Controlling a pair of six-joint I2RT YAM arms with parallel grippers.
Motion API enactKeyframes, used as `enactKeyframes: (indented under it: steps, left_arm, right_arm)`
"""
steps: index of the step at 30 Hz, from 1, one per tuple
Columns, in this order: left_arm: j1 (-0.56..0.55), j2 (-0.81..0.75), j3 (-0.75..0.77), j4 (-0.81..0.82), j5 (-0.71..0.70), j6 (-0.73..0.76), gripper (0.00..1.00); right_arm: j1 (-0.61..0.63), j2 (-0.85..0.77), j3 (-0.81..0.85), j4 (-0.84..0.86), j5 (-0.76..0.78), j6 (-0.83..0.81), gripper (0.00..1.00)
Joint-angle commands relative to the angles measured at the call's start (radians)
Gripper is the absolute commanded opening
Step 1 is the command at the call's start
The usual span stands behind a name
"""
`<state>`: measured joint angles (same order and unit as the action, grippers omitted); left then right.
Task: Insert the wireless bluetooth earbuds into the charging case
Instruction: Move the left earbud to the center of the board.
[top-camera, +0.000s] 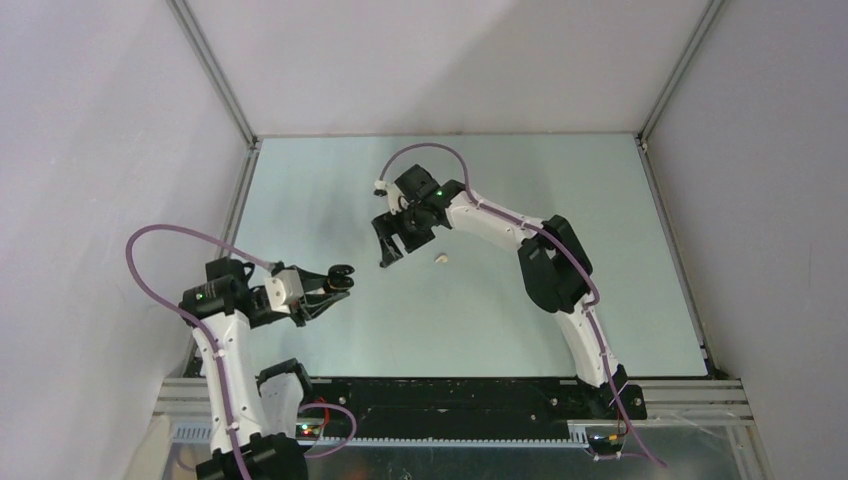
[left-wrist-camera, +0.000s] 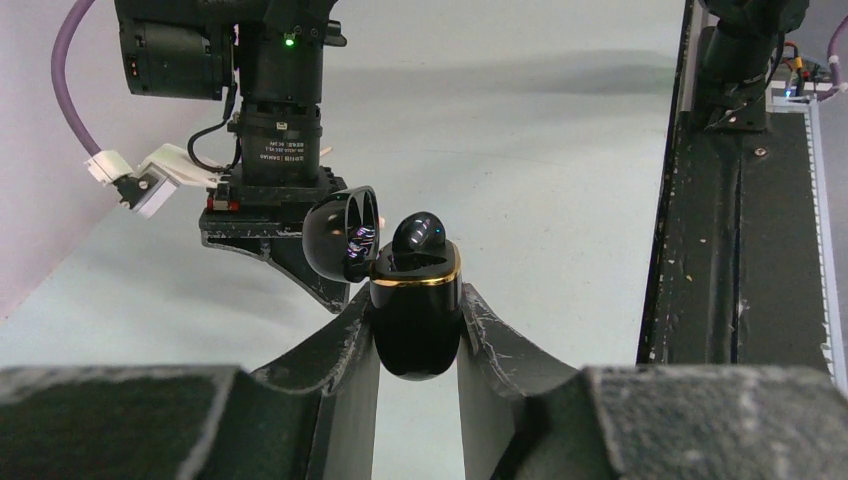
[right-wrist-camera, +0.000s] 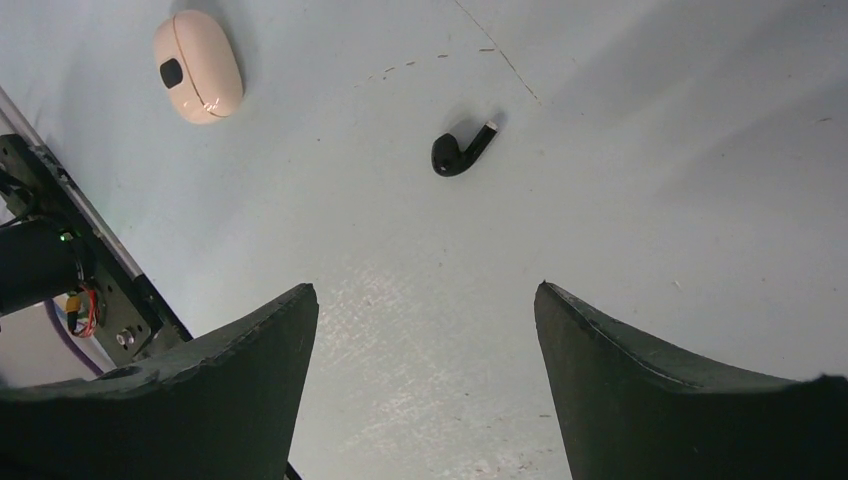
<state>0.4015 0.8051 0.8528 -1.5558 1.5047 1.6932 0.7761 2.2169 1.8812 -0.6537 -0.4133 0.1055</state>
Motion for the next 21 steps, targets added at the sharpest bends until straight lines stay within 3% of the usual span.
enactKeyframes:
  steps: [1, 7, 16, 21]
  left_arm:
    - [0.006, -0.017, 0.012, -0.041, 0.044, 0.056, 0.0]
    - [0.008, -0.05, 0.008, 0.002, 0.046, -0.026, 0.0]
    - [0.006, -0.215, -0.076, 0.468, 0.071, -0.571, 0.0]
    - [0.006, -0.203, -0.065, 0.449, 0.071, -0.561, 0.0]
  right_arm:
    - [0.0, 0.014, 0.033, 0.011, 0.064, 0.032, 0.83]
    - [0.005, 0.023, 0.032, 0.012, 0.079, 0.031, 0.83]
    - [0.017, 0.051, 0.073, -0.007, 0.103, 0.028, 0.83]
    - [-0.006, 0.0, 0.053, 0.005, 0.051, 0.031, 0.82]
